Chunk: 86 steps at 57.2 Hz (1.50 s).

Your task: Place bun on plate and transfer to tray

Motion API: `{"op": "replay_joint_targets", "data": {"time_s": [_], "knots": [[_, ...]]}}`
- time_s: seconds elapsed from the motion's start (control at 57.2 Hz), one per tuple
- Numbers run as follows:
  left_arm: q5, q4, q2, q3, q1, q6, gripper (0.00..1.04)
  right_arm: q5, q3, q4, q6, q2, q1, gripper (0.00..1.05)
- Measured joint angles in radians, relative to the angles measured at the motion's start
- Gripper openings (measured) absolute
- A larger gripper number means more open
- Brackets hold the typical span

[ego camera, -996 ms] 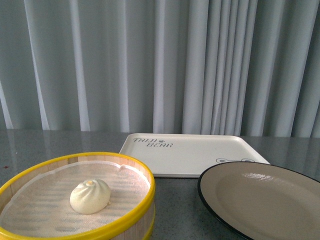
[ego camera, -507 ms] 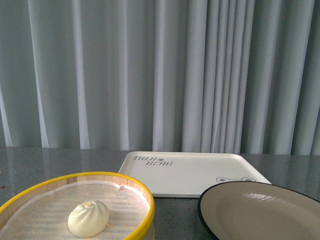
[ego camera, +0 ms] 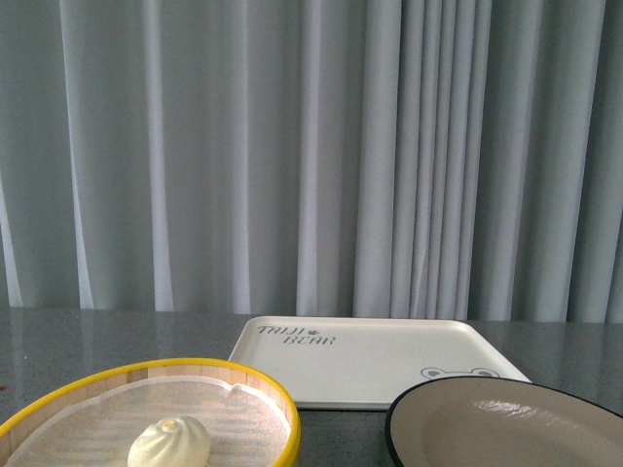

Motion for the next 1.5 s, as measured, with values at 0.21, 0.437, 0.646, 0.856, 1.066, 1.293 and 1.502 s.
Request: {"op": "replay_joint_targets", "data": {"time_s": [0.21,0.437,0.646,0.856,1.066,1.293,1.502], "knots": [[0.039,0.319,0.340,0.164,-0.080,0.093,0.98,0.000,0.000,0.000,0.000,0.000,0.000,0.96],[0.030,0.390,0.796,0.423,-0.155,0.251,0.98,0.000,0.000,0.000,0.000,0.000,0.000,0.96],[-0.035,0.229,1.055,0.636,-0.240,0.434,0.98,0.000,0.000,0.000,0.000,0.000,0.000,0.96],[-0.179,0.003,1.235,0.834,-0.321,0.505,0.98,0.000,0.000,0.000,0.000,0.000,0.000,0.96],[-0.219,-0.212,1.372,1.015,-0.346,0.418,0.98,0.000,0.000,0.000,0.000,0.000,0.000,0.96],[-0.241,-0.252,1.467,1.094,-0.340,0.359,0.98,0.000,0.000,0.000,0.000,0.000,0.000,0.96],[-0.248,-0.253,1.507,1.111,-0.332,0.340,0.98,0.000,0.000,0.000,0.000,0.000,0.000,0.96]]}}
